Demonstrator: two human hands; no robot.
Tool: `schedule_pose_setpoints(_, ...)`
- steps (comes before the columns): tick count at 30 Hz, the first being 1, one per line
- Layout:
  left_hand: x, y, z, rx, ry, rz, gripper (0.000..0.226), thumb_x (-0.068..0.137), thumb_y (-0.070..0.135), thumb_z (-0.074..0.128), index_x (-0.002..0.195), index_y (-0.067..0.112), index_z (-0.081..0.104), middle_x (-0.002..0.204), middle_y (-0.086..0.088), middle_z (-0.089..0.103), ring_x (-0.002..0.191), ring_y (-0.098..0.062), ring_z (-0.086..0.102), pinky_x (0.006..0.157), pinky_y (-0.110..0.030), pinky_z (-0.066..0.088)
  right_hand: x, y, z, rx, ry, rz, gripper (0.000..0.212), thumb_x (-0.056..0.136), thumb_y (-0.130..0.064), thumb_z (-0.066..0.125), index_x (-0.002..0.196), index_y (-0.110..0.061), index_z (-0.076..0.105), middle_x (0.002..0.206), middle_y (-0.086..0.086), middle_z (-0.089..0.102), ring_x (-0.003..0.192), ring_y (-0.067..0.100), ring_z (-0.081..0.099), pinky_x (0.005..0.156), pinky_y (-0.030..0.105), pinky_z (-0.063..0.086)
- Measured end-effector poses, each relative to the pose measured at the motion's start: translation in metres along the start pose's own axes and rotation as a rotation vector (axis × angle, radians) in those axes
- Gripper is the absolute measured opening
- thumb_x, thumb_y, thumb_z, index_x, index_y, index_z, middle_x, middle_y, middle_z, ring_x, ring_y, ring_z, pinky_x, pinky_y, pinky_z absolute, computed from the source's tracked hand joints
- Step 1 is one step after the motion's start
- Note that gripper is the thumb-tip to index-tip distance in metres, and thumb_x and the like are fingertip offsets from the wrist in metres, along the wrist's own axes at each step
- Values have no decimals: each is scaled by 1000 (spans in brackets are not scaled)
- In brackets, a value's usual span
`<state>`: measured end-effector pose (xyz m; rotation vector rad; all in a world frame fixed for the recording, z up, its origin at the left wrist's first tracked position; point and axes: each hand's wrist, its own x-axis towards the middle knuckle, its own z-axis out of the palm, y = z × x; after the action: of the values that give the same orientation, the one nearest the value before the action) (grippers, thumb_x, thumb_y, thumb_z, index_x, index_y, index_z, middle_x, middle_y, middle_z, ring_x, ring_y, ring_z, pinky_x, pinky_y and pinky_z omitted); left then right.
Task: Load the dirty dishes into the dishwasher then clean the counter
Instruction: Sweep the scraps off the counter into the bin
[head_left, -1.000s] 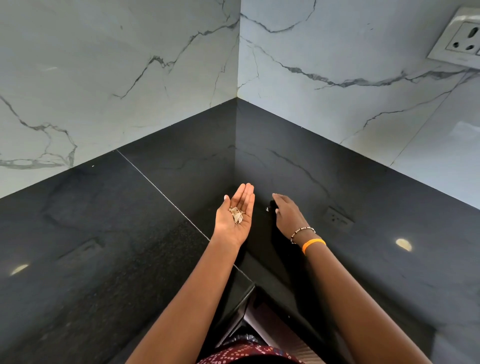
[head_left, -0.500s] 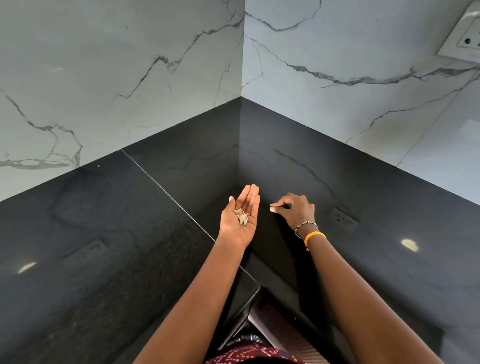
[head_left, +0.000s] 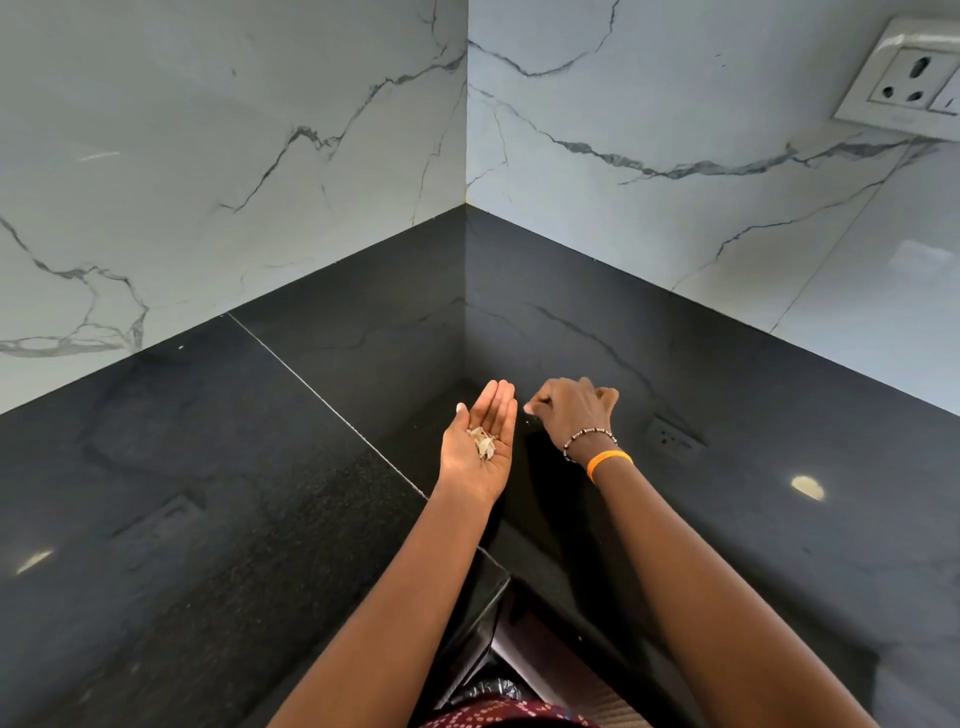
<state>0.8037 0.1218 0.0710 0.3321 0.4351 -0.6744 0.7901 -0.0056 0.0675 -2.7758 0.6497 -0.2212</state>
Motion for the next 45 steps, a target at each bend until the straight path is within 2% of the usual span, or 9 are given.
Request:
schedule_pose_setpoints(4,4,0,-4,-8,88,43,48,102,29,30,97,-4,65,96,-17,69,93,-24,67,82,-34,53,-19,-30,-35,118,110,-81,18,91,-30,52,91,-22,68,95,-7,60,101,17,42,85,36,17)
schedule_pose_setpoints(9,7,0,-6,119,102,17,49,102,36,28,114,1,59,100,-17,67,95,-25,65,91,-33,52,-44,-57,-46,53,-29,-265,19,89,-26,52,88,-24,70,90,-10,58,101,13,35,97,39,14)
schedule_pose_setpoints(20,-2,0,2,105,15,4,49,103,35,25,108,2,61,81,-15,72,71,-22,72,69,-29,57,-43,-56,-49,61,-8,-226,12,83,-30,60,82,-24,69,91,-10,53,100,12,35,103,41,13)
schedule_pose_setpoints(25,-1,4,-1,-65,-31,0,50,103,30,26,104,-5,61,108,-19,67,106,-23,63,86,-34,52,-27,-16,-42,76,40,-50,23,94,-24,43,106,-26,63,116,-3,51,117,20,38,111,47,11)
schedule_pose_setpoints(30,-2,14,-3,-86,-24,19,50,103,30,27,103,-6,62,111,-17,65,110,-22,60,86,-36,50,-29,40,13,-13,-261,225,68,96,-50,28,147,-8,13,157,8,4,145,25,-1,115,48,-3)
schedule_pose_setpoints(37,1,15,-3,-88,-34,29,50,103,30,26,104,-6,62,111,-18,65,107,-22,61,89,-35,50,-31,32,36,-198,-282,-144,75,94,-57,19,148,-12,-4,157,3,-12,144,18,-14,116,44,-8)
schedule_pose_setpoints(40,0,15,-2,-86,-38,29,50,103,30,27,103,-5,62,112,-17,64,110,-23,60,89,-36,49,-25,34,32,21,-372,-265,60,98,-45,27,149,-17,9,157,-4,-2,144,13,-7,117,41,-7)
schedule_pose_setpoints(43,-1,19,-2,-86,-28,49,50,103,30,27,103,-6,62,113,-17,64,112,-23,59,86,-35,50,-16,39,33,433,-115,-106,41,92,-26,53,133,-17,49,147,-2,37,138,19,29,114,34,19)
schedule_pose_setpoints(45,-1,21,-2,-95,-26,66,50,103,29,27,103,-6,62,112,-17,64,110,-22,60,85,-35,50,-11,38,36,400,-14,-61,30,84,-23,64,114,-23,65,133,-5,51,126,19,41,104,33,29)
